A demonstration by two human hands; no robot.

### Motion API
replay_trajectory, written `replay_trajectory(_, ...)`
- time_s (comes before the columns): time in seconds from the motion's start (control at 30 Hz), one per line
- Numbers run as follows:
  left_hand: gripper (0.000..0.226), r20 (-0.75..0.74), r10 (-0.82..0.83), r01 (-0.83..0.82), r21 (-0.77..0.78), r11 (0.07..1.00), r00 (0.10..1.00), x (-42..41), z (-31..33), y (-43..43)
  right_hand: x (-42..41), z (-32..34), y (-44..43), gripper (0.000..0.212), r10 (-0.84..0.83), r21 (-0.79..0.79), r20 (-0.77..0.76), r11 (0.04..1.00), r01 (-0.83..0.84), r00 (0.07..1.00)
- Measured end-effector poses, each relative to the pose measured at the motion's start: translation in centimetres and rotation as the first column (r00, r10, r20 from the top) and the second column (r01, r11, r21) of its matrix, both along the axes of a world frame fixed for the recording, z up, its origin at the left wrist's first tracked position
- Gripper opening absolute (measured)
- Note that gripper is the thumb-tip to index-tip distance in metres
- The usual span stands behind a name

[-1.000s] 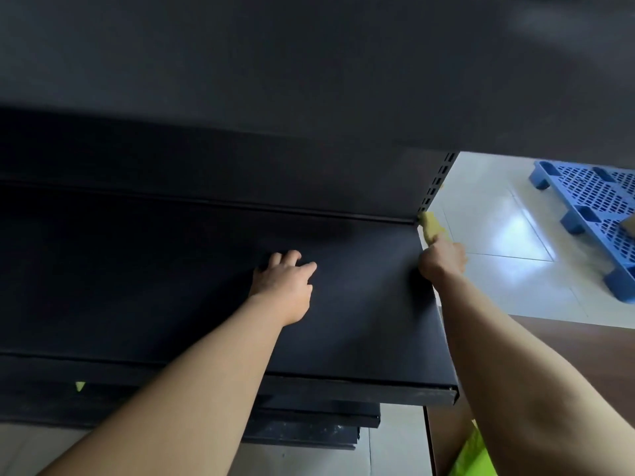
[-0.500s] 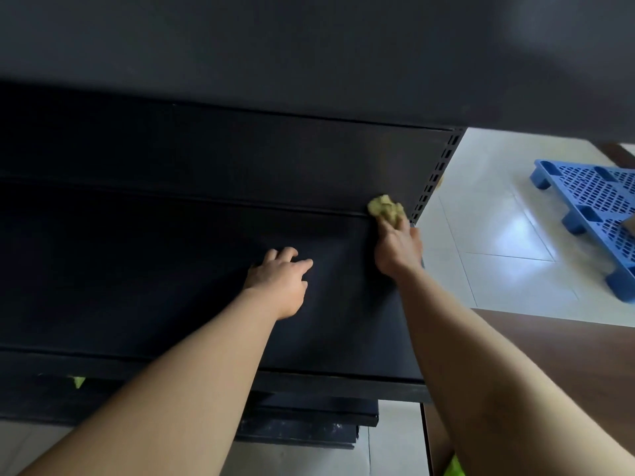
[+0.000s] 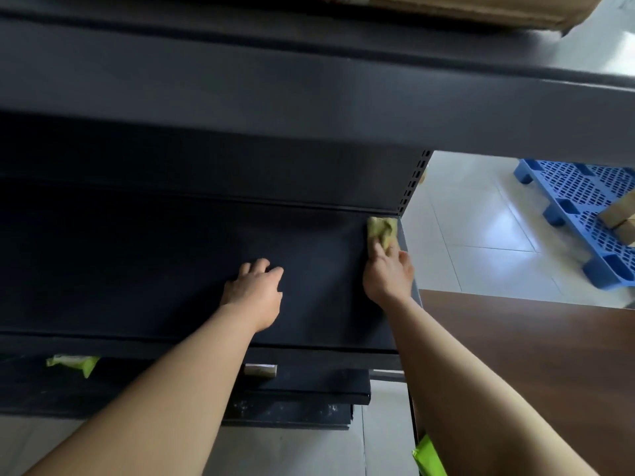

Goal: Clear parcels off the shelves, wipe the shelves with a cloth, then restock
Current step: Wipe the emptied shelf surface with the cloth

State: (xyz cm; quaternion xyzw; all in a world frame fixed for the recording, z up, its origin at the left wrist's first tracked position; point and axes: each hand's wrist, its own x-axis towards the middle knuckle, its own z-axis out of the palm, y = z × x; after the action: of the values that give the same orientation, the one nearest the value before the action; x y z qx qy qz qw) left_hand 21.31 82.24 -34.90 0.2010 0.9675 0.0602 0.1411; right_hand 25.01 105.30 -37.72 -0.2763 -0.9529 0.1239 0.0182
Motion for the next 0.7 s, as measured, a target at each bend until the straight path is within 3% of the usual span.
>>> replay_trajectory(0.2,0.038,-0.028,-0.017,0.017,0.007,1.000,0.999,3.1,-0.2,-1.6,5.6,0.1,-0.8,0.066,-0.173,-0.046,0.034,0.984,0.175,0.984)
replay_trajectory(0.33,0.036,-0.018,-0.063,0.063,0.017,0.998,0.998,4.2,0.1,-2.0,9.0,0.2,-3.2,0.063,-0.123,-0.015,0.033,0.992,0.124,0.992)
replay_trajectory(0.53,0.035,0.027,-0.160,0.159,0.028,0.987,0.987,5.4,0.4,-2.5,11.7,1.0,-5.6,0.065,0.016,-0.075,0.147,0.997,-0.005,0.989)
replay_trajectory(0.7,0.034,0.047,-0.212,0.210,0.046,0.977,0.976,5.3,0.9,-3.5,11.5,2.0,-5.7,0.069,0.038,-0.065,0.215,0.998,-0.025,0.976)
